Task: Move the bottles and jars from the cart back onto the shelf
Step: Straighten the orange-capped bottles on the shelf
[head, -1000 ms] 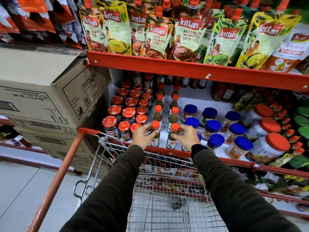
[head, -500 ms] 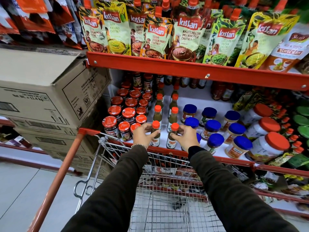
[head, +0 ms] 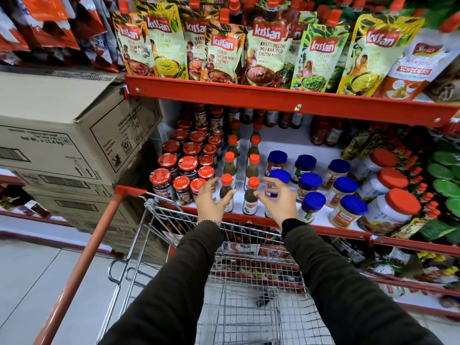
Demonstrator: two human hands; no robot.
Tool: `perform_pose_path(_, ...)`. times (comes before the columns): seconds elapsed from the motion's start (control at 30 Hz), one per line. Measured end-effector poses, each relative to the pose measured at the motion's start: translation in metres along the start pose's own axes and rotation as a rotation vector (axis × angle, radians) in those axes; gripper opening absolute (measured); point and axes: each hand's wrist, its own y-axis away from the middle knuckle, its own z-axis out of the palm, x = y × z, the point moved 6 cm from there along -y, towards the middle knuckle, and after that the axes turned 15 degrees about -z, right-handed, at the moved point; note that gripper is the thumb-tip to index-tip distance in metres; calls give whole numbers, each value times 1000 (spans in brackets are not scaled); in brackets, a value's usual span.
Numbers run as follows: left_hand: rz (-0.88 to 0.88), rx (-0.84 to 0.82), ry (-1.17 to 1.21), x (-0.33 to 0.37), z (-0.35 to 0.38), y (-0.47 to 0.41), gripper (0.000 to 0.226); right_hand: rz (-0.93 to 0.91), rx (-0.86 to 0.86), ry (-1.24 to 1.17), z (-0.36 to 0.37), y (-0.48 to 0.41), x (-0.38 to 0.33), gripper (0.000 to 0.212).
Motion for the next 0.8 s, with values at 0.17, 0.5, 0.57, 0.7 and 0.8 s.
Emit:
perform_pose_path(0.17,85,113,86,-1,11,40,44,-139,200,117,-48,21,1,26)
perform_pose_path(0.5,66,-261,113,29,118,115,23,114,303,-9,-127,52,62,41)
perform_pose_path(0.57,-56,-445,151,31,150,131,34,193,265,-118,-133,54,75,50)
perform_pose_path(0.7,-307,-617,227,34,197,149,68,349,152,-329,-132,51,90,82)
perform_pose_path(0.8,-429,-674,287,33,219,151,90,398,33,-371,-132,40,96,95)
